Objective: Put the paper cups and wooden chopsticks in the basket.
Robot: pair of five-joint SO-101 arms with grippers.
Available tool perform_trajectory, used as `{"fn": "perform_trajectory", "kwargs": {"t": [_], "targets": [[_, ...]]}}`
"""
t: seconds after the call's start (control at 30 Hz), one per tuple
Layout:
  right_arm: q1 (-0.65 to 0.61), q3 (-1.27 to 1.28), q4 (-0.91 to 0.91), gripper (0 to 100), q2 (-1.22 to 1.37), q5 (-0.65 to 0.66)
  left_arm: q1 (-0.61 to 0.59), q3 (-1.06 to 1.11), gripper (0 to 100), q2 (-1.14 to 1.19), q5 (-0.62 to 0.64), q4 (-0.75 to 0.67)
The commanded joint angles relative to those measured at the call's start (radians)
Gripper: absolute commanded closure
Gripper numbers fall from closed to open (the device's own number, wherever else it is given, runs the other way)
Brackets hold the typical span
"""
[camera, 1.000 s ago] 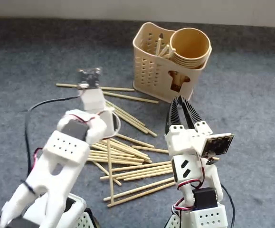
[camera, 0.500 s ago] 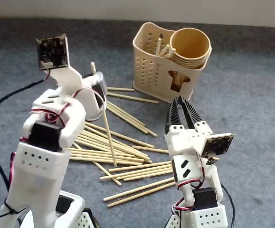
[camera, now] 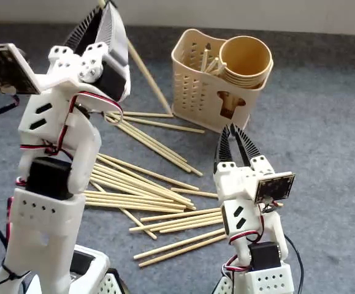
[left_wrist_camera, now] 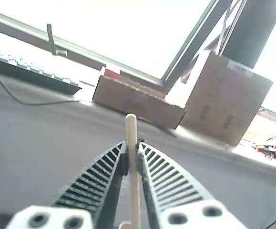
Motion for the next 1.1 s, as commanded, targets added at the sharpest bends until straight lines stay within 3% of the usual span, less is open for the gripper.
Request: {"fn": "perform_trajectory", "kwargs": {"t": [0.0,0.1,0.7,1.07], "targets": [[0.005,0.087,-0.004,94.7,-0.013,0.015,0.018,0.03,100,0.025,-0.075,-0.333],[0.005,0.088,-0.004,94.7,-0.013,0.015,0.038,0.01,100,0.108,-0.103,-0.385],[0.005,0.09,-0.004,94.7,-0.013,0.021,0.041,-0.427,100,0.605,-0.098,-0.388],[0.005,0.09,-0.004,94.7,-0.013,0.021,0.036,-0.527,100,0.722,-0.098,-0.382]]}}
